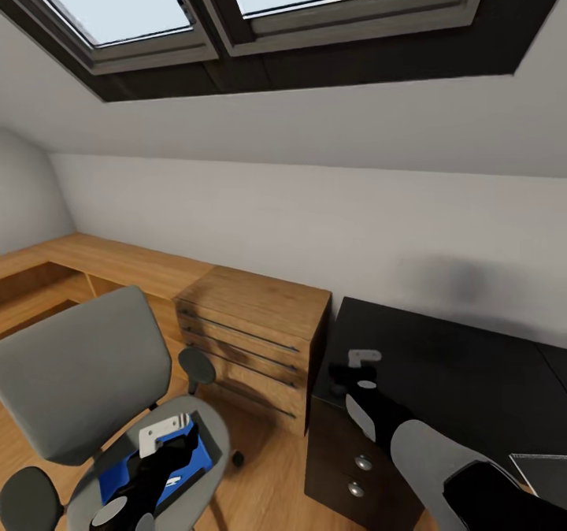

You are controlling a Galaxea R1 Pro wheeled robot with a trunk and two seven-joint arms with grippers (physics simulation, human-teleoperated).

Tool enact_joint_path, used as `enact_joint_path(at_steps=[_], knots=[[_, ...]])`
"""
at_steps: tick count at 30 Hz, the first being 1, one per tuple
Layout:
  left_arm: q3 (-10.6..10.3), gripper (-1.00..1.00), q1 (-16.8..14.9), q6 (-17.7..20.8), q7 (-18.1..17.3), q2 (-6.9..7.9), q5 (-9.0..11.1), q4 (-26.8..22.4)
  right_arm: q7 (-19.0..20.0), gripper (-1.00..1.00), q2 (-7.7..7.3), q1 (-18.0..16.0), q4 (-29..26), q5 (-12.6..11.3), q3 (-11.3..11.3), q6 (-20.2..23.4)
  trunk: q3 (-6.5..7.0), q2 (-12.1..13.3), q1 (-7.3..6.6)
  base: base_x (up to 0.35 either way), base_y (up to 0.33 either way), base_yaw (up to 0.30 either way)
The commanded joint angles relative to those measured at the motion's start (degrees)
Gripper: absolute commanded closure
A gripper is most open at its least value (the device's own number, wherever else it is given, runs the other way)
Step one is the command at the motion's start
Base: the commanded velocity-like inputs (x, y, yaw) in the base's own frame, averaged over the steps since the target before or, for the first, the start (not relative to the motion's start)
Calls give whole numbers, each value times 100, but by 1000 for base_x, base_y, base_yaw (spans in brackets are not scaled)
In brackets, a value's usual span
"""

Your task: In the bedroom, organize the workspace by keeping the computer under the desk, ensuring the monitor is on the desk, placing the keyboard on the desk next to the monitor, placing the mouse on the desk next to the keyboard, moving the folder from the swivel chair onto the desk next to the mouse, stacking the notebook on top of the folder with the pen on top of the notebook, and positioning the swivel chair next to the desk.

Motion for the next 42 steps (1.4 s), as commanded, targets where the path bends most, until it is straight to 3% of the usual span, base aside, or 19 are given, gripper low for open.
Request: enact_joint_path(at_steps=[1, 6, 11, 38, 42], knots=[[3, -100, 0, 19, 32, -5, 57, -11, -33, -100, -4, -6, 9, -58, 50, -151, -25, -48, 24, 0, 0, 0], [10, -100, 0, 17, 32, -9, 53, -17, -30, -100, -8, -6, 24, -51, 56, -692, -115, -248, 134, 0, 0, 0], [11, -100, 0, 17, 32, -10, 52, -25, -32, -100, -1, -5, 28, -44, 68, -831, -205, -449, 243, 0, 0, 0], [20, -100, 0, 25, 32, -10, 53, -20, -63, -100, -4, 2, 26, -50, 67, -845, -703, -1531, 836, 0, 0, 40], [20, -100, 0, 23, 32, -10, 52, -20, -81, -100, 13, 2, 18, -60, 44, -656, -775, -1692, 924, 0, 0, 5]])
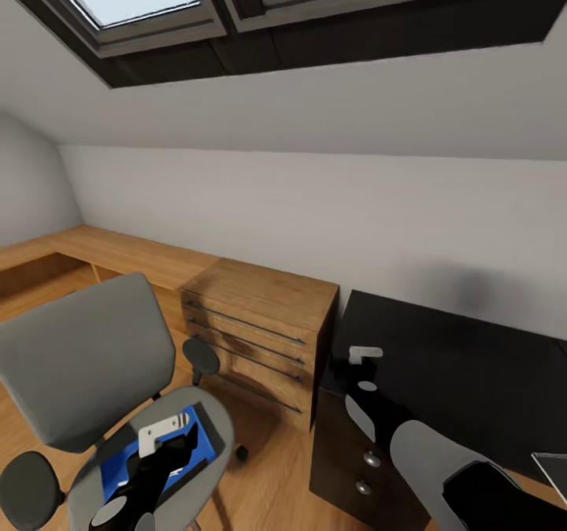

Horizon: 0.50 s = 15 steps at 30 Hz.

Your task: In the bedroom, organize the workspace by keeping the computer under the desk, ensuring the monitor is on the desk, placing the keyboard on the desk next to the monitor, placing the mouse on the desk next to the keyboard, moving the folder from the swivel chair onto the desk next to the mouse, stacking the notebook on top of the folder with the pen on top of the notebook, and positioning the swivel chair next to the desk.

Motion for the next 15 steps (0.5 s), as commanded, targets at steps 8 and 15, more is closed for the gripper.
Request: enact_joint_path(at_steps=[8, 15], knots=[[3, -100, 0, 14, 32, -3, 60, -11, -15, -100, -13, -6, -26, -189, 17, 719, -150, -326, 177, 0, 0, 0], [3, -100, 0, 14, 32, -3, 60, -11, -14, -100, -14, -6, -28, -209, 16, 758, -275, -607, 331, 0, 0, 0]])
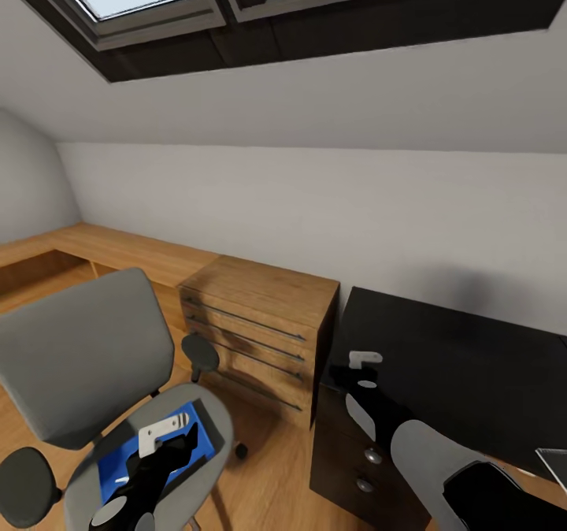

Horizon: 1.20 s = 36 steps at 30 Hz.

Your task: In the bedroom, organize the workspace by keeping the computer under the desk, ensuring the monitor is on the desk, placing the keyboard on the desk next to the monitor, placing the mouse on the desk next to the keyboard, moving the folder from the swivel chair onto the desk next to the mouse, stacking the notebook on top of the folder with the pen on top of the notebook, and positioning the swivel chair next to the desk.

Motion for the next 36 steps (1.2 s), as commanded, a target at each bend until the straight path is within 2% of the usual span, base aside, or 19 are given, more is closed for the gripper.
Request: enact_joint_path(at_steps=[1, 5, 10, 19, 36], knots=[[3, -100, 0, 20, 32, -3, 60, -11, -33, -100, -1, -5, -2, -52, 49, 4, -24, -45, 23, 0, 0, 0], [3, -100, 0, 20, 32, -3, 60, -11, -33, -100, -1, -5, -2, -55, 49, 8, -95, -206, 111, 0, 0, 0], [3, -100, 0, 25, 32, 4, 60, -9, -33, -100, -8, -5, -15, -56, 46, -8, -95, -206, 111, 0, 0, 0], [9, -100, 0, 28, 32, 21, 45, 24, -41, -100, -14, -5, -19, -56, -92, -9, -95, -206, 111, 0, 0, 0], [23, -100, 0, 29, 32, 33, 34, 67, -51, -100, -10, -5, -221, -47, -99, -9, -95, -206, 111, 0, 0, 0]])
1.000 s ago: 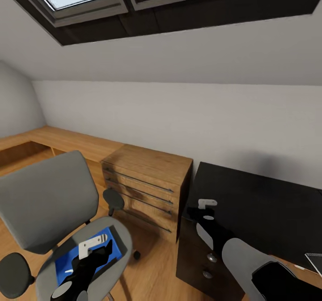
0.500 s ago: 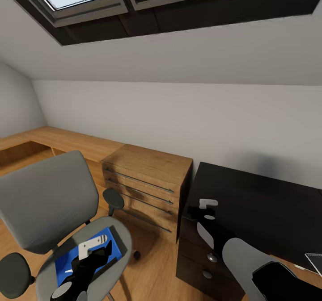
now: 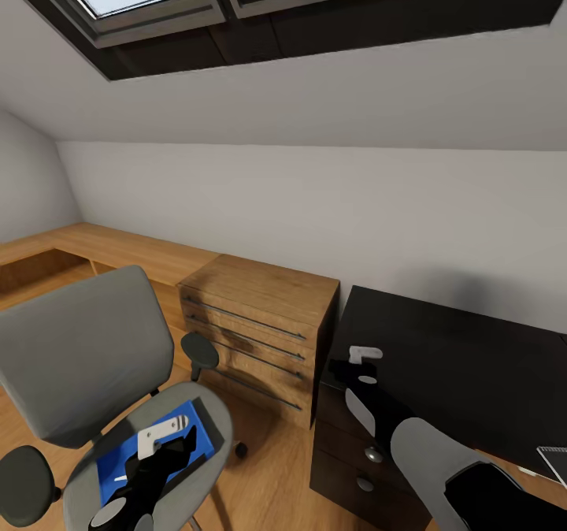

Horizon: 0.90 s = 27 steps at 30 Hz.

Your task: In the bedroom, organize the workspace by keeping the computer under the desk, ensuring the monitor is on the desk, placing the keyboard on the desk next to the monitor, placing the mouse on the desk next to the keyboard, moving the folder from the swivel chair onto the desk next to the mouse, stacking the notebook on top of the folder with the pen on top of the notebook, and positioning the swivel chair next to the desk.

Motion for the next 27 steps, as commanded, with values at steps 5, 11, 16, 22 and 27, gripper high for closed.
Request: enact_joint_path(at_steps=[5, 11, 16, 22, 27], knots=[[2, -100, 0, 13, 32, -3, 60, -10, -35, -100, -2, -5, -2, -51, 54, -2, -5, -4, 1, 0, 0, 0], [6, -100, 0, 18, 32, -3, 60, -10, -35, -100, -2, -5, -2, -51, 56, -2, -5, -4, 1, 0, 0, 0], [4, -100, 0, 20, 32, -3, 56, -10, -35, -100, -2, -5, -2, -51, 56, -2, -5, -4, 1, 47, 0, 0], [5, -100, 0, 20, 32, -3, 57, -10, -35, -100, -8, -5, -2, -51, 56, -2, -5, -4, 1, 120, 0, 0], [-10, -100, 0, 20, 32, -13, 67, -37, -37, -100, -23, -5, 11, -51, 56, -2, -5, -4, 1, 22, 0, 0]])
